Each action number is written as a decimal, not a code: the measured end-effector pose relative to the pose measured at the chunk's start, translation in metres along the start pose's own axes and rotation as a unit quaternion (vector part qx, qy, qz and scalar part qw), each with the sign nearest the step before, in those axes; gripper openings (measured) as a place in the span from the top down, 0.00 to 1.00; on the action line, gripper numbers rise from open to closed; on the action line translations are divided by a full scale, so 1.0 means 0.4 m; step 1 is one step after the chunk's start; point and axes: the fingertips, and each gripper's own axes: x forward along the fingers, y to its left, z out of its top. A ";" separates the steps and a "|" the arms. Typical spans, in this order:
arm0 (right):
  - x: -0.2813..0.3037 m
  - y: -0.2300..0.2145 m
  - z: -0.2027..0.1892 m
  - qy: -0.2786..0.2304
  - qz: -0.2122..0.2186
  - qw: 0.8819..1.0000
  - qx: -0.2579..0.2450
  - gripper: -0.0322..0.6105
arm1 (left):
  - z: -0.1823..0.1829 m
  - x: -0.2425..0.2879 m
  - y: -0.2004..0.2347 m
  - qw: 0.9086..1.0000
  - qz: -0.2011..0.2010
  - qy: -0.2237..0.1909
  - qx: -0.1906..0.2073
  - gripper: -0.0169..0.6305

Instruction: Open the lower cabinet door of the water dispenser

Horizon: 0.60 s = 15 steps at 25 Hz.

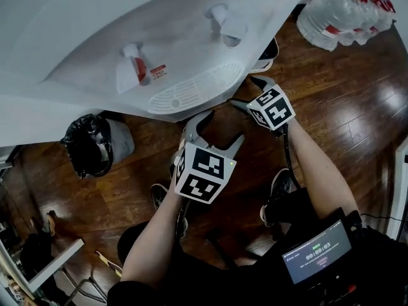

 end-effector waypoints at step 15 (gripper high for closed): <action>0.094 -0.006 0.053 0.008 0.008 0.999 -0.052 0.27 | 0.022 0.015 0.022 1.000 -0.015 0.007 0.002 0.42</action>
